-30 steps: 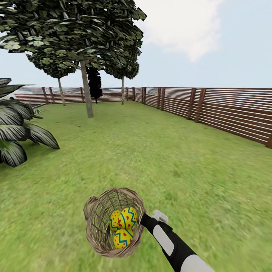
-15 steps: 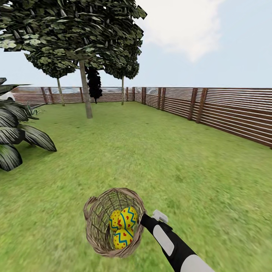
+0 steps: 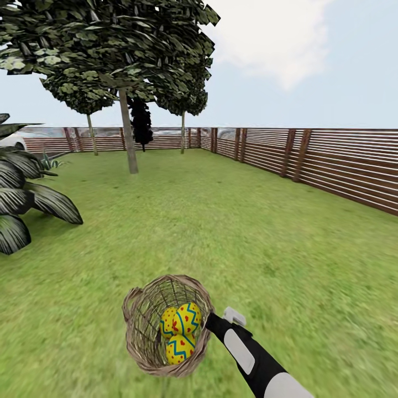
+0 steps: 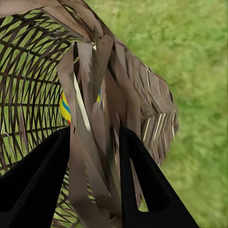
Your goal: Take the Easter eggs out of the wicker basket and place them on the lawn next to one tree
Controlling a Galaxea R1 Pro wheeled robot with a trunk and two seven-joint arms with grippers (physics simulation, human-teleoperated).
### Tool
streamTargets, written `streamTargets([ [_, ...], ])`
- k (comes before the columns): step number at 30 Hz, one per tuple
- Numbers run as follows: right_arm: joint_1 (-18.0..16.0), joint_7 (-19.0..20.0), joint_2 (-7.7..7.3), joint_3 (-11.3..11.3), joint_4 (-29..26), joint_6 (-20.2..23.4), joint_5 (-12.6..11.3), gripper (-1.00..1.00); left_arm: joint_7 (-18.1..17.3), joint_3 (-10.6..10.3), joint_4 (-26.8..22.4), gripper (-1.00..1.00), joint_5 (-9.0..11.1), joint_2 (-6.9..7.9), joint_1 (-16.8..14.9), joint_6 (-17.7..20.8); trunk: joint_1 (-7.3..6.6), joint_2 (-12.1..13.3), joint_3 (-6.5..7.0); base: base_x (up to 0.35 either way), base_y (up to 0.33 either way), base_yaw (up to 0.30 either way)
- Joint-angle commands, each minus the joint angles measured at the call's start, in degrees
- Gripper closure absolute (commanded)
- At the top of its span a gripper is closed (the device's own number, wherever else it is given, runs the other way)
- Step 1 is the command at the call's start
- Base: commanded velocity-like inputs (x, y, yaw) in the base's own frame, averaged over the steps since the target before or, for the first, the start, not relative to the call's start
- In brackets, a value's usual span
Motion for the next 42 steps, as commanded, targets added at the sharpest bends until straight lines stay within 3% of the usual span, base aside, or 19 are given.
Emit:
streamTargets([
  [1,-0.05,-0.43,0.00,0.11,-0.16,0.14,-0.22,1.00,0.00,-0.46,0.05,-1.00,0.55,0.07,-0.05,-0.21,0.04,-0.05,-0.07,0.329,0.000,0.000],
  [42,0.04,-0.43,0.00,0.11,-0.16,0.07,-0.22,1.00,0.00,-0.46,0.05,-1.00,0.55,0.07,-0.05,-0.21,0.04,-0.05,-0.07,0.329,0.000,0.035],
])
